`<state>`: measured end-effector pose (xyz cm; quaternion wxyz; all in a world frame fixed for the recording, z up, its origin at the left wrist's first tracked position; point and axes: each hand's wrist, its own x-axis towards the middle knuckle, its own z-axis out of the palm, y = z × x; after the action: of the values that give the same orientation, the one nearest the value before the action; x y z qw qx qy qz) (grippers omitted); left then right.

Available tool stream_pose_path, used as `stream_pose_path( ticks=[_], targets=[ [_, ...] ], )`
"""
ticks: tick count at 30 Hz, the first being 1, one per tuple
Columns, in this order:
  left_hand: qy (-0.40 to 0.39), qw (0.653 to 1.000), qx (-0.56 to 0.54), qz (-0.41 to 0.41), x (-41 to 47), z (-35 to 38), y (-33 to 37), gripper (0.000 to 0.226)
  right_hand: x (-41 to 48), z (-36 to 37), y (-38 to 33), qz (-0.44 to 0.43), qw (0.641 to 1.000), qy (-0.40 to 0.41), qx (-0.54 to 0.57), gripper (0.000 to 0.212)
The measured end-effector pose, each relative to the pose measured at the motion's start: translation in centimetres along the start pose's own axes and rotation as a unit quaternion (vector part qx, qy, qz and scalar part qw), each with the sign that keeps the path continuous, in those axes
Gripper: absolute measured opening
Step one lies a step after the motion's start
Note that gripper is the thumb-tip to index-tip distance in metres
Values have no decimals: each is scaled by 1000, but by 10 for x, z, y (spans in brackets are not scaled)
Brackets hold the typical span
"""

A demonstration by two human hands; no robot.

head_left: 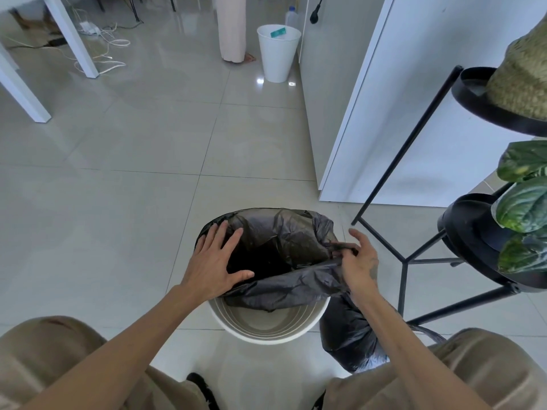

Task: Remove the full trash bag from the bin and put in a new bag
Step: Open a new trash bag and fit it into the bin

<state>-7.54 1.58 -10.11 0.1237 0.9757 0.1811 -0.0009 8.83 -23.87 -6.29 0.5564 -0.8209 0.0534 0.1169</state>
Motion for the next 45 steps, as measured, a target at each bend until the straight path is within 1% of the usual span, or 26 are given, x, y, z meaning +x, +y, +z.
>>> stream_pose_path(
  ticks=[1, 2, 3, 4, 5, 6, 7, 8, 9, 10, 11, 12, 13, 14, 15, 17, 19, 20, 22, 26, 31, 34, 36, 40, 42, 45],
  targets=[
    [1, 1000, 0, -1, 0, 0, -1, 110, 1, -2, -1, 95, 988, 15, 123, 43],
    [0, 1000, 1, -1, 0, 0, -2, 109, 3, -4, -1, 188, 948, 23, 256, 36],
    [-2, 1000, 2, 0, 0, 0, -2, 109, 7, -8, 0, 262, 895, 32, 361, 29],
    [-5, 1000, 4, 2, 0, 0, -1, 108, 9, -11, 2, 313, 857, 41, 407, 23],
    [-7, 1000, 6, 5, 0, -1, -1, 108, 9, -13, 5, 335, 848, 40, 409, 21],
    [-7, 1000, 9, 8, 0, -2, 0, 109, 7, -15, 4, 327, 861, 34, 389, 23],
    [-6, 1000, 11, 12, 1, -3, 2, 109, 3, -16, -1, 294, 885, 34, 359, 32],
    [-6, 1000, 15, 16, 1, -5, 3, 109, -2, -16, -8, 237, 922, 32, 306, 44],
    [-9, 1000, 20, 21, 2, -7, 5, 109, -8, -18, -17, 170, 959, 33, 223, 58],
    [-12, 999, 26, 23, 3, -9, 6, 109, -15, -21, -28, 103, 985, 35, 130, 70],
    [-15, 999, 31, 24, 4, -11, 7, 109, -23, -24, -38, 28, 998, 39, 35, 79],
    [-18, 999, 34, 25, 5, -13, 9, 108, -30, -27, -46, -59, 996, 47, -56, 85],
    [-19, 999, 37, 27, 6, -15, 10, 107, -40, -30, -55, -150, 979, 52, -126, 87],
    [-13, 999, 38, 31, 6, -16, 12, 105, -49, -30, -63, -233, 958, 44, -160, 84],
    [-2, 999, 35, 35, 7, -17, 14, 102, -60, -25, -71, -298, 941, 9, -161, 74],
    [21, 999, 28, 35, 7, -20, 18, 96, -73, -6, -76, -396, 893, -108, -185, 46],
    [34, 999, 23, 24, 10, -24, 23, 91, -65, 18, -60, -426, 835, -196, -288, 37],
    [36, 999, 19, 20, 12, -27, 25, 89, -53, 26, -48, -398, 823, -218, -341, 41],
    [50, 998, 10, 22, 17, -31, 27, 84, -27, 32, -30, -340, 816, -212, -416, 50],
    [84, 996, -5, 43, 32, -30, 31, 72, 7, 30, -16, -350, 793, -219, -447, 56],
    [16, 1000, -7, -1, 57, -18, 24, 76, 32, 44, -14, -290, 828, -259, -404, 61],
    [-20, 999, -33, -10, 64, -10, 14, 70, 43, 50, -18, -263, 842, -277, -380, 65],
    [-41, 997, -66, -18, 65, -8, 9, 66, 49, 51, -20, -217, 864, -298, -344, 69],
    [-49, 988, -139, -45, 58, -6, -8, 67, 54, 44, -16, -50, 913, -339, -220, 65],
    [-46, 986, -154, -45, 50, -5, -18, 67, 57, 37, -7, 30, 920, -366, -140, 62],
    [-46, 982, -172, -59, 34, -4, -29, 69, 61, 25, 8, 128, 909, -396, 4, 59]
  ],
)
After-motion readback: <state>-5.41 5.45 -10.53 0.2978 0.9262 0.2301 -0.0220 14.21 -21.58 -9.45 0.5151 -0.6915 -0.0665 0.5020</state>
